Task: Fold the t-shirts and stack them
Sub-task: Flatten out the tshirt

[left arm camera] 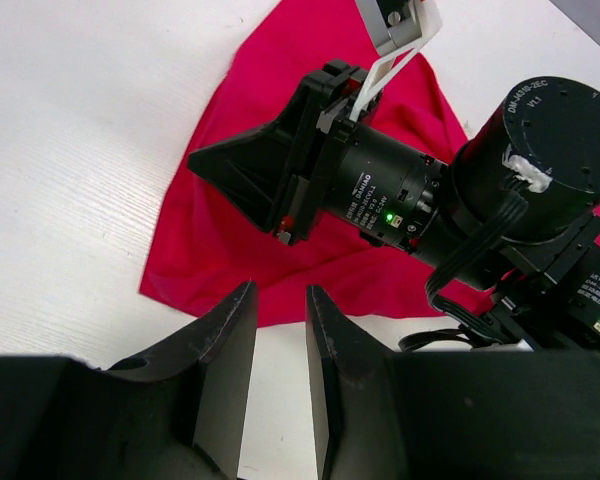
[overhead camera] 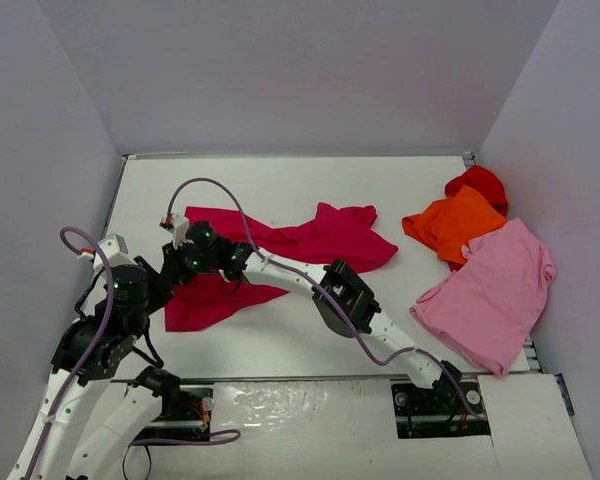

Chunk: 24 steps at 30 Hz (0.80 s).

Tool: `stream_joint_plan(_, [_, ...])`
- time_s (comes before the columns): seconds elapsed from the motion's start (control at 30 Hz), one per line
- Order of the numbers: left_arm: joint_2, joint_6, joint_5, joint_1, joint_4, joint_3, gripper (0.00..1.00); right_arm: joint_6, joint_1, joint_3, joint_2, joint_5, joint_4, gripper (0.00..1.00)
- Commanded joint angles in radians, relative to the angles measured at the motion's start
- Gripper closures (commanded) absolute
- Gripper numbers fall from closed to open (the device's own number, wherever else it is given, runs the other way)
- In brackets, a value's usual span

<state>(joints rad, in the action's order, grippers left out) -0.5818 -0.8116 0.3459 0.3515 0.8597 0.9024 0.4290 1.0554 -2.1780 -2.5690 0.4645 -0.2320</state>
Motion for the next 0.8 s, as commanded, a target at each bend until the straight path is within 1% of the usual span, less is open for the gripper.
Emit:
stream_joint_plan(0.0, [0.005, 0.015, 0.034, -0.002, -0.028, 0.030, 0.76, 0.068, 0.008, -0.061, -0.005, 0.096, -0.109, 0.77])
stream_joint_plan(0.07, [0.005, 0.015, 0.033, -0.003, -0.024, 0.030, 0.76, 0.084, 0.008, -0.013, 0.010, 0.128, -0.171, 0.64])
stream_joint_plan(0.17, [0.003, 0.018, 0.024, -0.003, -0.028, 0.025, 0.76, 0.079, 0.008, 0.035, 0.030, 0.148, -0.187, 0.37])
stream_joint_plan(0.2, [0.001, 0.018, 0.022, -0.003, -0.031, 0.024, 0.76, 0.071, 0.007, 0.043, 0.034, 0.145, -0.174, 0.31])
stream_joint_plan(0.27, [-0.002, 0.019, 0.017, -0.003, -0.037, 0.026, 0.76, 0.058, 0.002, 0.059, 0.048, 0.133, -0.149, 0.28])
stream_joint_plan(0.37, [-0.004, 0.022, 0.012, -0.003, -0.041, 0.029, 0.76, 0.034, -0.006, 0.137, 0.105, 0.068, -0.153, 0.28])
stream_joint_plan(0.4, [-0.004, 0.024, 0.010, -0.003, -0.041, 0.029, 0.76, 0.019, -0.011, 0.197, 0.129, 0.036, -0.152, 0.29])
stream_joint_plan(0.43, [-0.003, 0.025, 0.010, -0.003, -0.039, 0.031, 0.76, 0.001, -0.016, 0.238, 0.154, -0.003, -0.146, 0.30])
stream_joint_plan(0.5, [-0.007, 0.030, -0.007, -0.003, -0.048, 0.033, 0.76, -0.052, -0.036, 0.332, 0.250, -0.130, -0.127, 0.33])
stream_joint_plan(0.57, [-0.034, 0.041, -0.048, -0.003, -0.072, 0.033, 0.77, -0.061, -0.096, 0.452, 0.310, -0.166, -0.127, 0.37])
stream_joint_plan(0.63, [-0.057, 0.043, -0.100, -0.003, -0.109, 0.032, 0.77, -0.055, -0.134, 0.510, 0.373, -0.188, -0.126, 0.39])
stream_joint_plan(0.73, [-0.176, 0.027, -0.197, -0.003, -0.188, 0.037, 0.78, -0.031, -0.266, 0.654, 0.504, -0.215, -0.118, 0.53])
stream_joint_plan(0.77, [-0.222, 0.022, -0.227, -0.002, -0.211, 0.042, 0.80, -0.032, -0.291, 0.681, 0.533, -0.252, -0.102, 0.61])
